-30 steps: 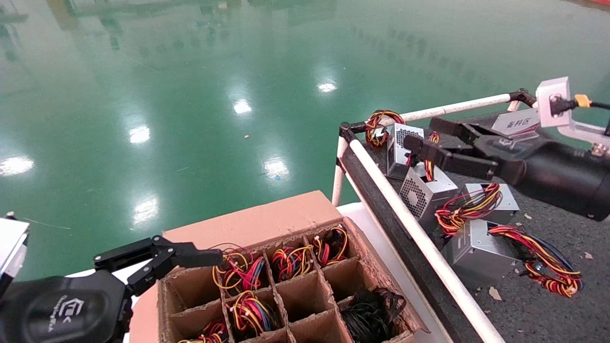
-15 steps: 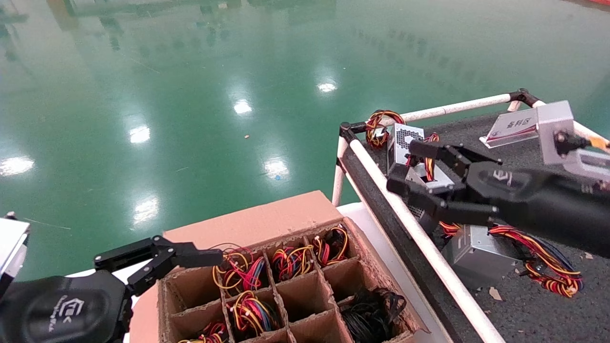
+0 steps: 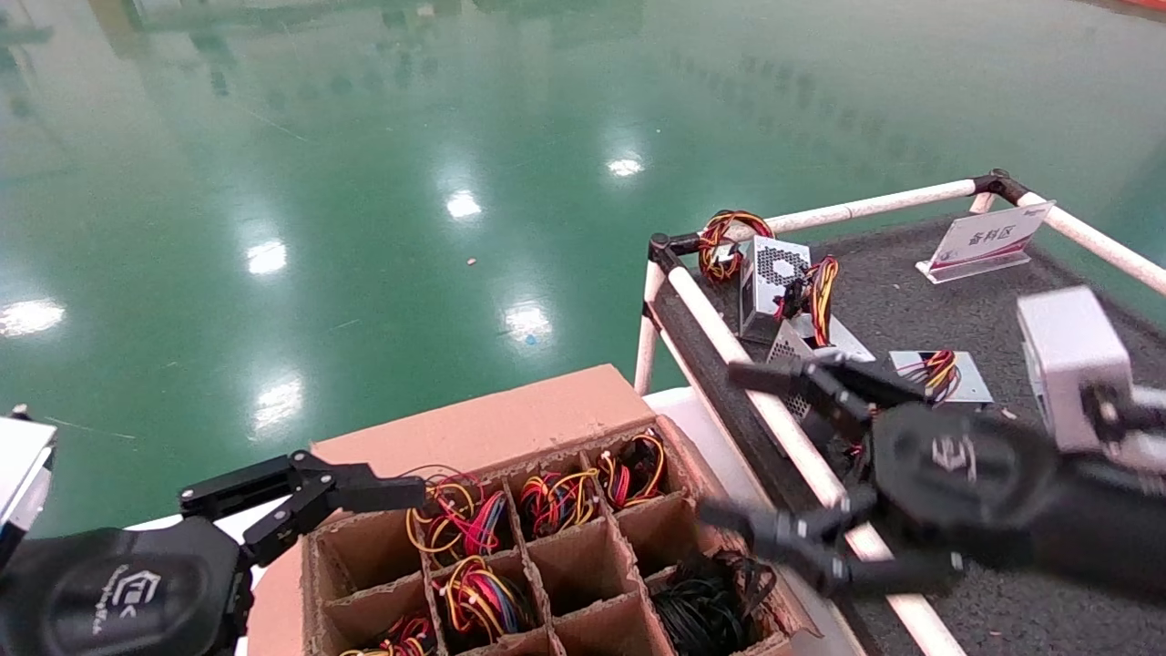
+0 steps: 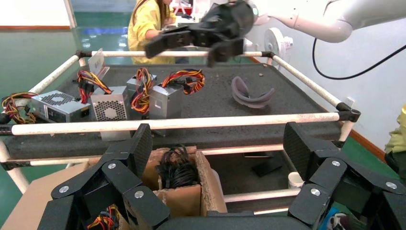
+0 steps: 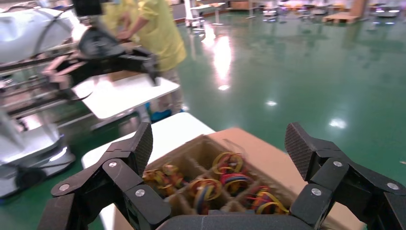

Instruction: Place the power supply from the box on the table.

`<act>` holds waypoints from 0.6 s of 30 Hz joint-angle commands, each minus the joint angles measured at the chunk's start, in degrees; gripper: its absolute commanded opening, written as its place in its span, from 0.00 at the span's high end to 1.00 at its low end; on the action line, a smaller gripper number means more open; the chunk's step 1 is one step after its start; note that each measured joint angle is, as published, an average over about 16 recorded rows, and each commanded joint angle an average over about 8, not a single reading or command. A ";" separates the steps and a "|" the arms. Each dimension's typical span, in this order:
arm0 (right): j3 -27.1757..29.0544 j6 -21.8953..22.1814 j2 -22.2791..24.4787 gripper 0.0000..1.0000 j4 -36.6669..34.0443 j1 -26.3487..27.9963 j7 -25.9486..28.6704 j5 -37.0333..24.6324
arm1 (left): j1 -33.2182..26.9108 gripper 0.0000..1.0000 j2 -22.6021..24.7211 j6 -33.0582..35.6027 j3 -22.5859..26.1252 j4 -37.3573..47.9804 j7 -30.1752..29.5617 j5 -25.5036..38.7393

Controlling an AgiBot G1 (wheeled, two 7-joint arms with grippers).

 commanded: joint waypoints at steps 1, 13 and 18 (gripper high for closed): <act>0.38 -0.24 0.56 0.00 2.45 -1.37 0.23 0.50 | 0.00 0.00 0.00 0.00 0.00 0.00 0.00 0.00; 2.02 -1.35 3.01 0.00 13.23 -7.37 1.22 2.69 | 0.01 0.00 -0.01 -0.01 0.00 0.01 0.01 -0.01; 2.14 -1.40 3.10 0.00 13.51 -7.57 1.25 2.85 | 0.01 0.00 -0.01 -0.02 0.00 0.02 0.01 -0.01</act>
